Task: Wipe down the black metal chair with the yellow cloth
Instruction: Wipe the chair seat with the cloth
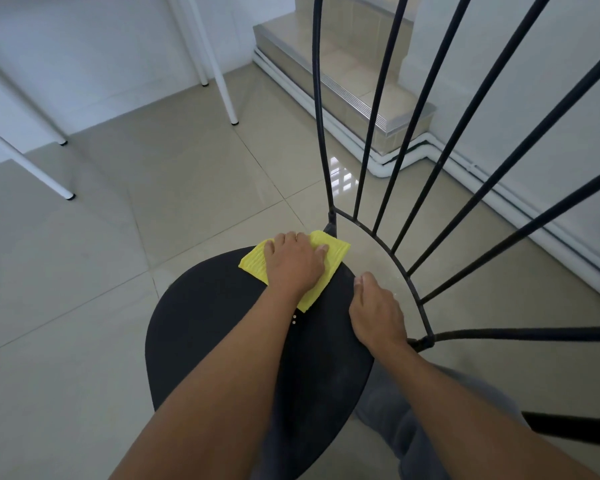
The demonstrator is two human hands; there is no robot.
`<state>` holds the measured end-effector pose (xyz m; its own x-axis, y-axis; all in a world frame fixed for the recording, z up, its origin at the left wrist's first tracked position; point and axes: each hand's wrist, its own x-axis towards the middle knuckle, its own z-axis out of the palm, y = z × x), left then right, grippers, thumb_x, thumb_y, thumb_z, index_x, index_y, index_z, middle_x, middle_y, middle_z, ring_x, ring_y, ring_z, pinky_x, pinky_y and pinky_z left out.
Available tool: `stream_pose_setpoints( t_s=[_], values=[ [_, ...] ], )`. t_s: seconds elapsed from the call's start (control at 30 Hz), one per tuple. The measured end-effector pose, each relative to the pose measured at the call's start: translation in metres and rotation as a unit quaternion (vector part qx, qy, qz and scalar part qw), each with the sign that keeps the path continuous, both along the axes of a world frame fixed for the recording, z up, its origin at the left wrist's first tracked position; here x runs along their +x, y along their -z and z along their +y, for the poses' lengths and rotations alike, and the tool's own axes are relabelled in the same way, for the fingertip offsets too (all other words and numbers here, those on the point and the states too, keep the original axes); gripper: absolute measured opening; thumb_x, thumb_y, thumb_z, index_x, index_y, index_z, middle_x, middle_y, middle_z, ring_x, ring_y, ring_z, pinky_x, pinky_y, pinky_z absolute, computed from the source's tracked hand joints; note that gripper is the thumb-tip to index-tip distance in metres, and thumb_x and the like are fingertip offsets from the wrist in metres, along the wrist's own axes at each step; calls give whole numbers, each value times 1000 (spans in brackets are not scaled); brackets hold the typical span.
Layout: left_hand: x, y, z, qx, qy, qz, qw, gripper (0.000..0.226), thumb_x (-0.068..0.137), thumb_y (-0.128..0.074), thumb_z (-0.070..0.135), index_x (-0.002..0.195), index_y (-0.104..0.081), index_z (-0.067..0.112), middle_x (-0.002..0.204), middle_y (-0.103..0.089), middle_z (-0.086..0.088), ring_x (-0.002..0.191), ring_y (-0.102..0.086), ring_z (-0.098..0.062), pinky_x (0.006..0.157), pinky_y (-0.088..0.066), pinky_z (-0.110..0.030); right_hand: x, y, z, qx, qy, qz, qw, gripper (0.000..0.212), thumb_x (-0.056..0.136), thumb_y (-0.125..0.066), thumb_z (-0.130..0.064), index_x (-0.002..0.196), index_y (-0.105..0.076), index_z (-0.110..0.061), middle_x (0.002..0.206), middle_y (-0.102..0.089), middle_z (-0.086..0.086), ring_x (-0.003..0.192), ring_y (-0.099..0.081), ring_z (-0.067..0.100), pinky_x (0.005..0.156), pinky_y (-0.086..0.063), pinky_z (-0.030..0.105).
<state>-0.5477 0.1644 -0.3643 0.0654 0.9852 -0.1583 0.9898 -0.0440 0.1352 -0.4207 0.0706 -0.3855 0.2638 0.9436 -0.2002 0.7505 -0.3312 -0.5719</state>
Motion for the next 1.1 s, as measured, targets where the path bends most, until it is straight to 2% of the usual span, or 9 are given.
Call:
stream_pose_setpoints(
  t_s=[0.1,0.27,0.43,0.57,0.63,0.7,0.87,0.97,1.1],
  values=[
    [9,-9,25,-78,-1,-3,997,46,103,-27,44,107,-58,11,116,-63,-10,111,-53,-31,102,-30,-46,2,2,3,3,-12,6,1000,26,107,-24,-33,88,-37,-20,74,-57,5,70,-56,30,62,-41,38],
    [22,-12,51,-131,-21,-50,990,41,103,-33,40,124,-50,10,127,-57,-9,118,-52,-30,106,-31,-47,4,5,8,15,-39,-9,999,24,107,-25,-31,89,-36,-20,70,-54,3,67,-55,28,60,-39,37],
    [29,-12,64,-133,-19,-89,987,42,102,-36,40,124,-50,9,125,-58,-10,111,-56,-29,99,-44,-44,6,6,14,16,-42,-10,999,25,107,-25,-32,89,-38,-19,67,-50,-1,63,-52,24,58,-36,35],
    [16,-22,67,-185,23,-58,981,44,101,-46,35,133,-47,5,131,-54,-10,114,-53,-28,87,-40,-33,6,6,14,20,-36,13,999,27,107,-26,-32,88,-38,-19,68,-51,0,65,-53,25,60,-38,37],
    [10,-25,74,-215,34,-47,975,44,98,-52,35,130,-50,5,129,-55,-10,103,-52,-25,84,-39,-33,6,7,13,18,-35,23,999,27,107,-26,-33,88,-38,-20,67,-50,-1,65,-53,23,59,-38,36],
    [12,-23,80,-215,37,-50,975,45,96,-54,37,127,-51,4,126,-56,-10,98,-50,-23,82,-39,-32,5,7,13,20,-35,28,999,26,107,-26,-33,88,-38,-20,65,-48,-3,62,-51,20,58,-36,34],
    [26,-8,76,-151,14,-101,983,47,101,-41,44,123,-53,3,115,-60,-11,95,-53,-23,79,-40,-33,7,9,14,28,-39,33,998,27,108,-26,-33,87,-37,-21,63,-46,-3,58,-48,18,56,-34,34],
    [18,-14,81,-203,38,-78,975,50,98,-51,40,133,-47,5,129,-54,-10,109,-53,-27,84,-41,-33,7,11,14,34,-34,35,998,26,107,-27,-32,86,-36,-20,63,-44,-3,61,-48,22,58,-33,35],
    [3,-15,89,-224,54,-70,971,59,86,-65,54,121,-61,7,117,-61,-7,96,-55,-23,81,-44,-34,7,10,13,32,-31,42,998,27,107,-27,-32,85,-36,-20,62,-44,-4,59,-46,19,57,-33,34]
  ],
)
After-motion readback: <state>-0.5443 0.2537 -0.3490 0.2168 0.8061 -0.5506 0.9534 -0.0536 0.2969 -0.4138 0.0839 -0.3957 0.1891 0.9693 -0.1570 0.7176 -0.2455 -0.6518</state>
